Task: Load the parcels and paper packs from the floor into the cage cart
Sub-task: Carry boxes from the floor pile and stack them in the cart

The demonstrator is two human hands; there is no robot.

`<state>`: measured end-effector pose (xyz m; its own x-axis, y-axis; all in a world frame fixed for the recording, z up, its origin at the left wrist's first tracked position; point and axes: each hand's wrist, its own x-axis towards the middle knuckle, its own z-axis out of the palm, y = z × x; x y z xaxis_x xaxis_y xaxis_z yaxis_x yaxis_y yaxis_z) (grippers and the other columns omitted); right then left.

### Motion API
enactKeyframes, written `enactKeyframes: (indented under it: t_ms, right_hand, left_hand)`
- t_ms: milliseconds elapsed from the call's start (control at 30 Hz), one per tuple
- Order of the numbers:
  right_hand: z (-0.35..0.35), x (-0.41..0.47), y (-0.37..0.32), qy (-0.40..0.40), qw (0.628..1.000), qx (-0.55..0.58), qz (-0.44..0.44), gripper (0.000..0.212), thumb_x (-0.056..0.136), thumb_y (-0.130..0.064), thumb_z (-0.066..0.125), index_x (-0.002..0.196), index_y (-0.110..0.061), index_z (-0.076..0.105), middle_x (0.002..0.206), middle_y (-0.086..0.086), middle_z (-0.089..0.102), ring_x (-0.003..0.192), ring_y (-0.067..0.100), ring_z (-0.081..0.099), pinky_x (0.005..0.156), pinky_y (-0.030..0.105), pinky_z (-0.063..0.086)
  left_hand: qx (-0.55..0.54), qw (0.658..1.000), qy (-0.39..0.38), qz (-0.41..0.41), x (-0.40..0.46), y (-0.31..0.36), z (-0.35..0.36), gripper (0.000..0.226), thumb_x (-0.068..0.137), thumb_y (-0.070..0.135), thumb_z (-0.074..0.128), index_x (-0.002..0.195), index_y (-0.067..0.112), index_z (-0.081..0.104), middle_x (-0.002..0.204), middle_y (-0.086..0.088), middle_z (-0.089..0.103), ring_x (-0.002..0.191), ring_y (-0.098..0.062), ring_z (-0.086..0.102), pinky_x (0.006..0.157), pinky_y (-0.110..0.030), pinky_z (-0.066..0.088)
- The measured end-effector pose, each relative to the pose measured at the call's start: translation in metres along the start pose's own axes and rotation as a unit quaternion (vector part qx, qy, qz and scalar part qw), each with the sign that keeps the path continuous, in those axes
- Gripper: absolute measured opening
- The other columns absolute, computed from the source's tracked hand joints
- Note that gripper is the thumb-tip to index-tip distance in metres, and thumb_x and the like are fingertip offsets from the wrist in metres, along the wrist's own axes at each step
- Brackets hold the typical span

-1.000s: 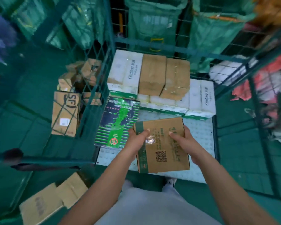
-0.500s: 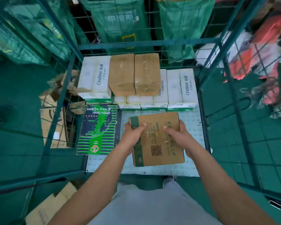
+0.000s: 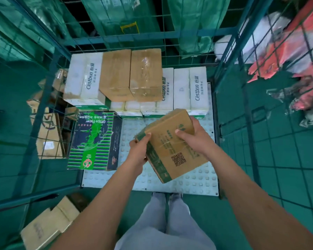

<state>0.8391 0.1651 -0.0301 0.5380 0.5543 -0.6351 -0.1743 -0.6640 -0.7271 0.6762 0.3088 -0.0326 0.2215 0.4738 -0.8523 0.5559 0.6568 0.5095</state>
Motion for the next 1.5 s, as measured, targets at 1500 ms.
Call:
enactKeyframes:
  t_ms: [1500]
  right_hand:
    - [-0.049,0.38,0.083,0.093,0.991,0.069,0.072,0.037,0.106,-0.022,0.037,0.142,-0.032,0.04,0.115,0.005,0.067,0.086,0.026,0.063,0.077,0.045,0.056]
  left_hand:
    - [-0.168,0.984,-0.044,-0.041,0.359,0.09,0.21,0.029,0.105,0.043,0.054,0.107,0.016,0.062,0.107,-0.01,0.072,0.093,-0.019,0.069,0.084,-0.033,0.059]
